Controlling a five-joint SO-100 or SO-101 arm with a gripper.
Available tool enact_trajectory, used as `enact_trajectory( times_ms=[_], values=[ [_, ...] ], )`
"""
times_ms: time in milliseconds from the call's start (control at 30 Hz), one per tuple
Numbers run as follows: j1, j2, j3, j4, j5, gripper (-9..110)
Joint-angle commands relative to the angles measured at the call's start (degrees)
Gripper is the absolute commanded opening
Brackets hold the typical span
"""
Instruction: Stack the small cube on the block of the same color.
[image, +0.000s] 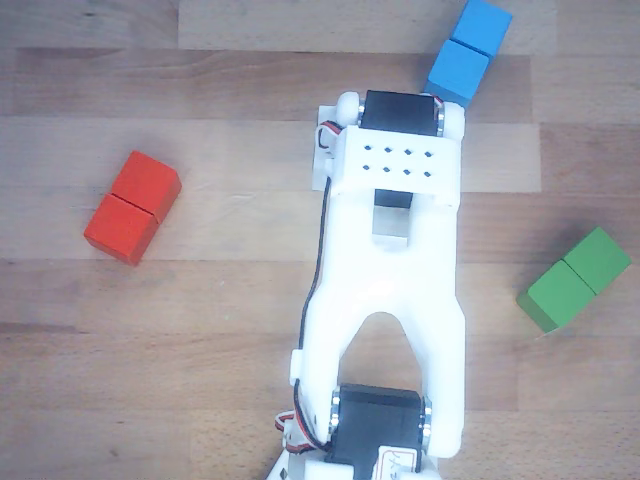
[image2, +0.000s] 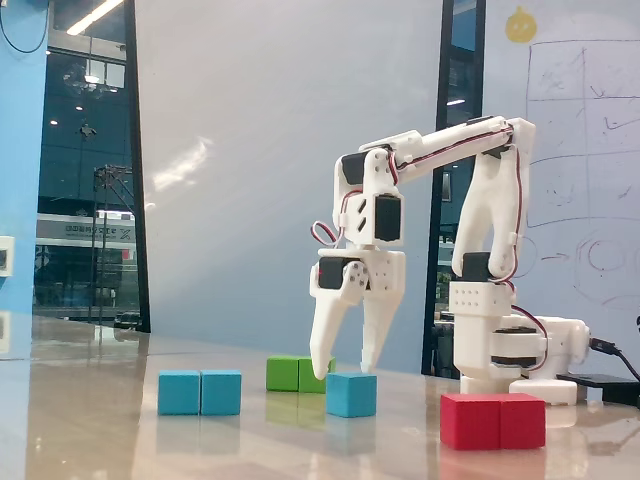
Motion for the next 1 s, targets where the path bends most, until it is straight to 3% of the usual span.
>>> enact_trajectory(
  times_ms=[0, 967],
  values=[
    [0.44, 1.49, -0.53, -0.44, -0.09, 24],
    [0.35, -4.31, 0.09, -5.71, -0.26, 22]
  ],
)
